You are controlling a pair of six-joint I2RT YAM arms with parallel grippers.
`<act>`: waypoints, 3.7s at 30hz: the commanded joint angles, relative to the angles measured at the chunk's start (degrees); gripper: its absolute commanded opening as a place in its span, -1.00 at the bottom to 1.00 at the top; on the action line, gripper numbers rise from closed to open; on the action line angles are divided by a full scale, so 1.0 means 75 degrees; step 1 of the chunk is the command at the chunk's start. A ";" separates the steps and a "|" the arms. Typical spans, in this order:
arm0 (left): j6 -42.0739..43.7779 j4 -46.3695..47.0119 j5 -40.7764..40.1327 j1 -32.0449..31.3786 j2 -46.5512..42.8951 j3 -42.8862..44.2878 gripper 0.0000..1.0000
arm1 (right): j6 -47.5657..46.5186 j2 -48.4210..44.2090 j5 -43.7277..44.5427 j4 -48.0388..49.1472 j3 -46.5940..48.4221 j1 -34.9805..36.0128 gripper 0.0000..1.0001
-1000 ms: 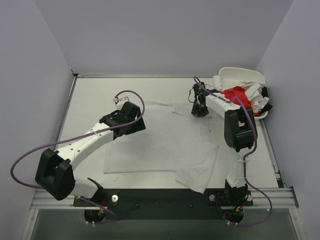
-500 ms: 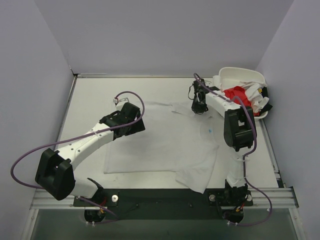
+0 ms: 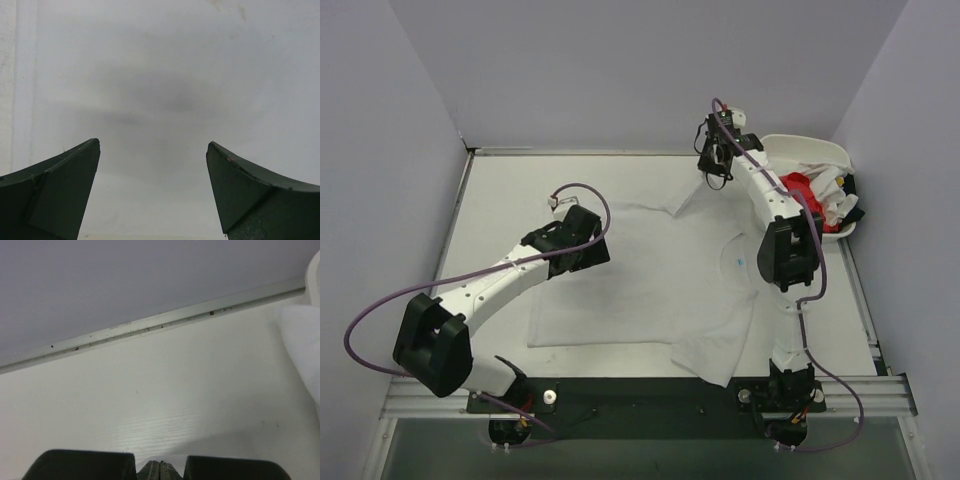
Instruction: Fold and stack the t-shirts
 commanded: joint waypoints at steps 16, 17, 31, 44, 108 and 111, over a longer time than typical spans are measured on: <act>0.0099 0.0486 0.0121 0.0001 0.0395 0.0064 0.95 | 0.0050 -0.0207 -0.0209 0.1195 -0.0935 0.0173 1.00; 0.0087 0.0509 0.0122 -0.0023 0.0395 0.0041 0.95 | -0.0008 -0.0313 -0.0186 0.1161 -0.1018 0.0220 1.00; -0.0018 0.0521 0.0145 -0.0105 0.0313 -0.0100 0.95 | -0.0149 -0.0432 0.0364 -0.0104 -0.1254 0.0701 1.00; -0.0065 0.0591 0.0203 -0.0093 0.0348 -0.0182 0.95 | -0.0594 0.0108 0.0892 -0.1277 -0.0785 0.0736 1.00; 0.0029 0.0861 0.0215 -0.0070 0.0407 -0.0404 0.95 | -0.0885 -0.2032 -0.0717 0.5311 -0.3479 0.0537 1.00; 0.0005 0.0873 0.0250 -0.0081 0.0430 -0.0370 0.95 | -0.0911 -0.2399 -0.0689 0.4432 -0.3620 0.0502 1.00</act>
